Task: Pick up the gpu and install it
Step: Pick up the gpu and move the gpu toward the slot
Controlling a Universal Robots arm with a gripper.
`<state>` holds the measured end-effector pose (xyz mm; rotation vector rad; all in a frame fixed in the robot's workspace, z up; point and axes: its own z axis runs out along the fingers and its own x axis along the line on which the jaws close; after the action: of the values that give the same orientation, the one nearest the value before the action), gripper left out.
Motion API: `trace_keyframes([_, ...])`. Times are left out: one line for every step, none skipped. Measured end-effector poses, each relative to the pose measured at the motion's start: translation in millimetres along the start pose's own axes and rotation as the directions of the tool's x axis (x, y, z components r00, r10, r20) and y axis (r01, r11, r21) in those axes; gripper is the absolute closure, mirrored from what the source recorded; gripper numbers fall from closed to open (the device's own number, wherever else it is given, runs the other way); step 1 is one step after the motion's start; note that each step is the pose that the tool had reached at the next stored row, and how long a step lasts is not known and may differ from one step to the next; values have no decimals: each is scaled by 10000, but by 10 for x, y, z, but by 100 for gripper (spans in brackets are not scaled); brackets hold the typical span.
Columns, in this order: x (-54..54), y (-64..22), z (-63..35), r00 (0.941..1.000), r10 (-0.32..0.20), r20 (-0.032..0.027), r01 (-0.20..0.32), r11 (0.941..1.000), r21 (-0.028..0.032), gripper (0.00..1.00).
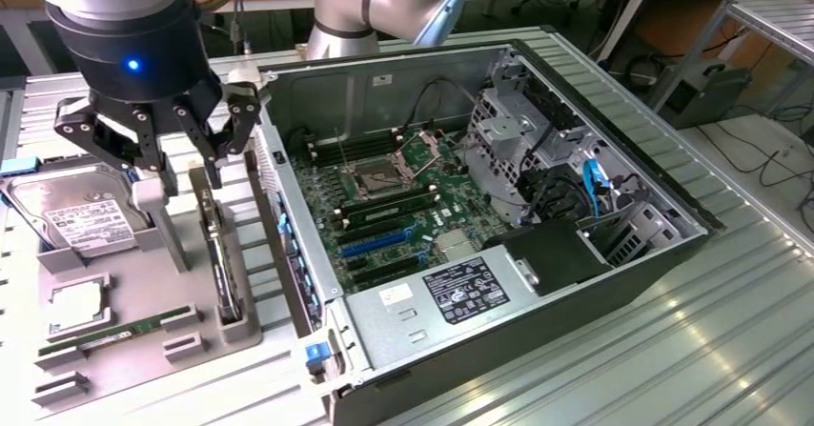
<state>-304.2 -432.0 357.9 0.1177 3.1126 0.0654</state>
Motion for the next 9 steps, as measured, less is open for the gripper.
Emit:
trace_keyframes([5, -5, 18, 10000, 0, 0, 0, 10000, 1, 58])
trace_keyframes([11, -11, 37, 10000, 0, 0, 0, 10000, 0, 58])
trace_keyframes([16, -18, 55, 10000, 2, 1, -2, 10000, 0, 58])
trace_keyframes([22, -28, 77, 10000, 2, 0, -2, 10000, 0, 58])
trace_keyframes([24, -36, 94, 10000, 1, 1, -1, 10000, 0, 58])
trace_keyframes([25, -43, 112, 10000, 1, 0, -1, 10000, 0, 58])
trace_keyframes([26, -49, 131, 10000, 1, 0, -1, 10000, 0, 58])
trace_keyframes([26, -62, 163, 10000, 0, 1, 0, 10000, -1, 58])
trace_keyframes([26, -69, 180, 10000, 1, 1, -1, 10000, 0, 58])
